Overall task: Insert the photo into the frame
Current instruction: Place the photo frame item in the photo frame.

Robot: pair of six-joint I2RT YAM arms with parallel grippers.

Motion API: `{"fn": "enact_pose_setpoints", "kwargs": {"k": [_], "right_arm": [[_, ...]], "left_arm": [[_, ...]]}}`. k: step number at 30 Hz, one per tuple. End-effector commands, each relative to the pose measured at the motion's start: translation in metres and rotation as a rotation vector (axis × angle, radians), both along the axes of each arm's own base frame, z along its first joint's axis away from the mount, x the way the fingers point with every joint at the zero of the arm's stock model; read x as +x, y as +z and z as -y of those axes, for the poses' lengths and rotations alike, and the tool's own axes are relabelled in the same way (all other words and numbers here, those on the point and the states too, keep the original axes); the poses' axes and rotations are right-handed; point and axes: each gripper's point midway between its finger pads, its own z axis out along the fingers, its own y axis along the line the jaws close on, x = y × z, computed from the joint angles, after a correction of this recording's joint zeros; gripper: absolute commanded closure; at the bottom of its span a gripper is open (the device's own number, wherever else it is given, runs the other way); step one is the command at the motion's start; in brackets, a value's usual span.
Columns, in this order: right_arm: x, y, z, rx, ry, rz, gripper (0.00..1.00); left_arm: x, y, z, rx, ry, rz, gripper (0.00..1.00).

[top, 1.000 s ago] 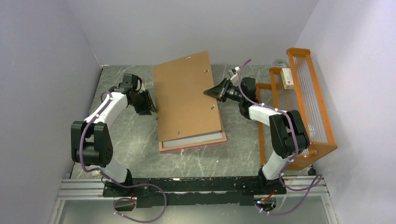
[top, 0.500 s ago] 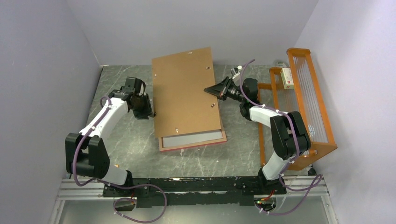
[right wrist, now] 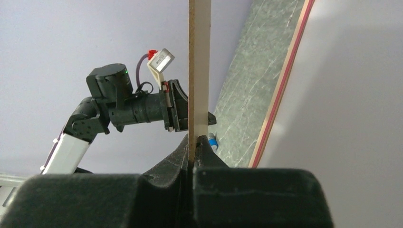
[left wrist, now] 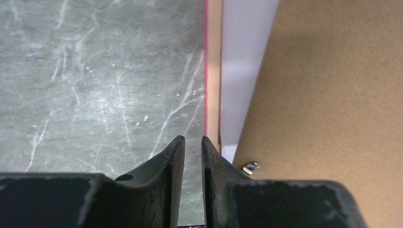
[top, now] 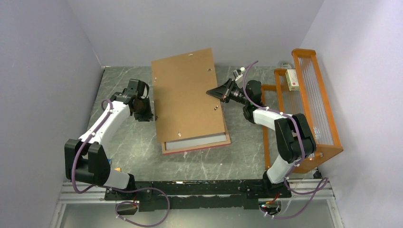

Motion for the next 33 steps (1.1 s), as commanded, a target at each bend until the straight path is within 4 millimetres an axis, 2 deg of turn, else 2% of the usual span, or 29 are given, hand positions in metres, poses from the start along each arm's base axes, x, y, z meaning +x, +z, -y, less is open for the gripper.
{"fn": "enact_pose_setpoints", "kwargs": {"k": [1,6,11,18,22,27,33], "right_arm": [[-0.014,0.036,-0.002,0.041,0.049,0.107,1.0],[-0.01,0.022,-0.004,0.015,0.08,0.051,1.0],[-0.006,0.007,-0.004,-0.013,0.099,0.001,1.0],[0.008,-0.018,0.006,-0.074,0.06,-0.022,1.0],[0.006,-0.025,0.018,-0.029,0.045,-0.015,1.0],[0.014,-0.043,0.033,-0.032,0.031,-0.036,1.0],[0.026,-0.062,0.041,-0.08,0.034,-0.063,1.0]], "left_arm": [[-0.003,0.017,-0.019,0.065,0.108,0.046,0.77],[-0.005,0.015,-0.022,0.037,0.156,0.037,0.77],[-0.003,0.004,-0.009,-0.079,0.154,0.001,0.71],[0.019,-0.011,0.007,-0.255,0.167,0.007,0.64],[0.032,-0.023,0.019,-0.349,0.175,0.022,0.62],[0.048,-0.046,0.019,-0.359,0.198,0.033,0.61],[0.064,-0.061,0.029,-0.398,0.153,0.007,0.56]]}}
